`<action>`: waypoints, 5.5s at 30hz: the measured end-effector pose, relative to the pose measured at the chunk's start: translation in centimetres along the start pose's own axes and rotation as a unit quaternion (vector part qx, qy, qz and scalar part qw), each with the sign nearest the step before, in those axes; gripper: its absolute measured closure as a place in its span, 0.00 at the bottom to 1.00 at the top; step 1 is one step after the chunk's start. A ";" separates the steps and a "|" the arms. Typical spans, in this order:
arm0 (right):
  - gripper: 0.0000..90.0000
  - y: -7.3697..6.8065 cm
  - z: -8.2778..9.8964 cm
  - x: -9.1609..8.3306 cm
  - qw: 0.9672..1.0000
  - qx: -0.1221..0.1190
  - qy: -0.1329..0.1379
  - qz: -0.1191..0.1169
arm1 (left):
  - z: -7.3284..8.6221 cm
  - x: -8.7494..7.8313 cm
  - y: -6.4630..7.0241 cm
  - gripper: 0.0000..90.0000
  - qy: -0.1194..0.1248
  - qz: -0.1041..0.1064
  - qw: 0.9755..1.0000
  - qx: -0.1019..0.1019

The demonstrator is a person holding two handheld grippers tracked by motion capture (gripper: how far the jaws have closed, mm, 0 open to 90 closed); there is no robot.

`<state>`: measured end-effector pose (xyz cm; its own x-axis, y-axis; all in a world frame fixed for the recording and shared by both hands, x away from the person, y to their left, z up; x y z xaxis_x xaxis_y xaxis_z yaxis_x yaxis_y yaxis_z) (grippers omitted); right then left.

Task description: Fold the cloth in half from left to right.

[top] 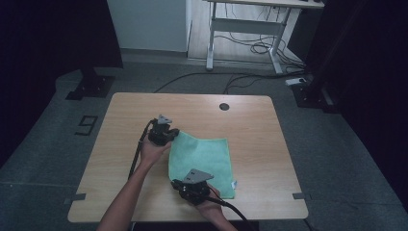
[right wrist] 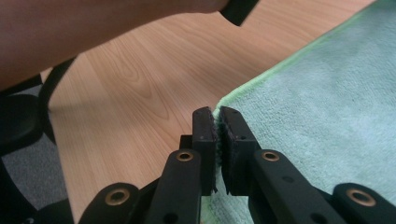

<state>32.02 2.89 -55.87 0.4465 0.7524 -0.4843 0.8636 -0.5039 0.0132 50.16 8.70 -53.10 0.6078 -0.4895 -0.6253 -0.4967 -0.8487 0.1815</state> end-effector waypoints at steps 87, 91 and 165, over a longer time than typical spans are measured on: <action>0.94 0.4 -2.0 -1.9 0.998 0.033 0.056 0.013 | -0.5 1.1 -0.2 0.95 -0.023 -0.024 0.999 -0.001; 0.94 0.7 -1.3 -2.2 0.998 0.036 0.052 0.015 | -0.3 1.7 0.2 0.95 -0.026 -0.021 0.999 0.001; 0.70 4.4 8.0 -5.3 0.992 0.077 -0.060 0.081 | 1.7 8.6 4.6 0.76 -0.058 -0.011 0.998 0.014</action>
<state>31.63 -6.73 -60.27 0.5377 0.6044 -0.5879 0.7323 -0.6803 -0.0297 52.05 0.96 -58.98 0.5435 -0.4421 -0.7136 -0.5024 -0.8523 0.1454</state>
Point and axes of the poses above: each handheld gripper's, and its own axes: x roughly forward along the jaws, z roughly out of its underside, y roughly to its right, the point moved 9 cm from there along x, roughly forward along the jaws, and after that the axes turned 7 degrees about -x, right-handed, at the moved point
